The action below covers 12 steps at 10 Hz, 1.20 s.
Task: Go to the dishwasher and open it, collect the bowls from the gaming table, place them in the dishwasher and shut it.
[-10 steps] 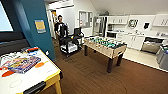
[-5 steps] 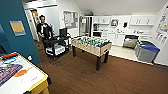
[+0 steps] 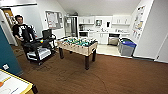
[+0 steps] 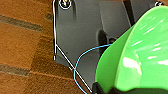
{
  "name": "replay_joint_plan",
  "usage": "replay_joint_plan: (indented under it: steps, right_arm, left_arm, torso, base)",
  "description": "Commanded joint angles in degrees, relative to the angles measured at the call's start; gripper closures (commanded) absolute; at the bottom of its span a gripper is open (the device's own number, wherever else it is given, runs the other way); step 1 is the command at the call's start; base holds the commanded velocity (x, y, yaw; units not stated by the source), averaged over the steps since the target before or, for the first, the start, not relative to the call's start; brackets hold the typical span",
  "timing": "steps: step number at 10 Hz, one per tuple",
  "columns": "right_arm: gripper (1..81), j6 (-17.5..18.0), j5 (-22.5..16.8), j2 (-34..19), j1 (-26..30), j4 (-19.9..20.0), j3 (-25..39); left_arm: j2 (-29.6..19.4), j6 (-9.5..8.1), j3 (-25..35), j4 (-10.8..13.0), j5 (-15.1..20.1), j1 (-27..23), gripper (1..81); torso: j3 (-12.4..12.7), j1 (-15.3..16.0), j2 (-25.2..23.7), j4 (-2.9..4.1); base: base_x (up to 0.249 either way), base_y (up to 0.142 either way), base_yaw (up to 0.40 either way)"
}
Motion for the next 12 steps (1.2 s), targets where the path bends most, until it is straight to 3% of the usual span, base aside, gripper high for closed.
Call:
replay_joint_plan:
  steps: [1, 8, 12]
  right_arm:
    - [81.1, -0.08, -2.82, -0.87, 1.78, -0.51, -0.31]
    - [81.1, -0.08, -2.82, -0.87, 1.78, -0.51, -0.23]
    - [81.1, -0.08, -2.74, -0.78, 1.60, -0.51, -0.23]
  left_arm:
    - [-0.58, 0.16, -0.45, -0.29, 2.35, -2.17, 81.1]
    - [-0.58, 0.07, -0.36, -0.38, 2.35, -2.17, 81.1]
    - [-0.75, -0.10, -0.36, -0.38, 2.26, -2.17, 81.1]
  torso:
    - [0.00, 0.00, 0.00, 0.00]
    - [0.00, -0.02, 0.00, 0.00]
    - [0.00, 0.00, 0.00, 0.00]
  base:
    - [0.000, 0.000, -0.400]
    - [0.000, 0.000, -0.391]
    - [0.000, 0.000, -0.226]
